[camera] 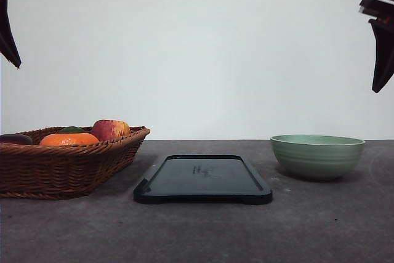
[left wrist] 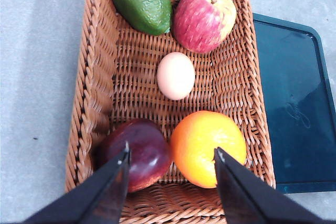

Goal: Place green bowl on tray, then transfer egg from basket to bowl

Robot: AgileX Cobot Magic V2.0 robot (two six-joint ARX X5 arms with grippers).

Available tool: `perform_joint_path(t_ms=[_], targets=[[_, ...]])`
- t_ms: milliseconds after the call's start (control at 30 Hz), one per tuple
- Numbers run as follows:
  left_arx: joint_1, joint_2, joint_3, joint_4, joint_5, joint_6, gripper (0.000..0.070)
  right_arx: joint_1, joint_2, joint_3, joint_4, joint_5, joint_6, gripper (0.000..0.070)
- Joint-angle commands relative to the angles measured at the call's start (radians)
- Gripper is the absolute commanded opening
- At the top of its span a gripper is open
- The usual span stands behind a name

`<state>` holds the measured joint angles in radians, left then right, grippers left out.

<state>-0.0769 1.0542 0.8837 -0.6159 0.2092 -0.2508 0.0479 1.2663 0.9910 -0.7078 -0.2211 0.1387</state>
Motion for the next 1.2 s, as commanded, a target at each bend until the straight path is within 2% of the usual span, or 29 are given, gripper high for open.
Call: perform_joint_path(t_ms=[0, 467, 767, 933, 1100, 1167], targets=[[-0.002, 0.008, 0.028, 0.006, 0.004, 0.011, 0.0315, -0.007, 0.045, 0.04, 0.003, 0.005, 0.011, 0.0295], [-0.002, 0.008, 0.028, 0.006, 0.004, 0.011, 0.0311, -0.025, 0.38, 0.248, 0.003, -0.01, 0.01, 0.0286], [-0.002, 0.008, 0.028, 0.006, 0.004, 0.011, 0.0311, -0.025, 0.505, 0.305, 0.024, -0.016, 0.011, 0.0278], [-0.002, 0.008, 0.028, 0.008, 0.004, 0.011, 0.0311, -0.025, 0.538, 0.305, 0.033, -0.016, 0.01, 0.0222], [-0.002, 0.008, 0.028, 0.008, 0.004, 0.011, 0.0311, -0.025, 0.552, 0.305, 0.037, -0.015, 0.007, 0.0025], [-0.002, 0.008, 0.028, 0.008, 0.004, 0.011, 0.0311, -0.025, 0.552, 0.305, 0.037, -0.016, 0.006, 0.0003]])
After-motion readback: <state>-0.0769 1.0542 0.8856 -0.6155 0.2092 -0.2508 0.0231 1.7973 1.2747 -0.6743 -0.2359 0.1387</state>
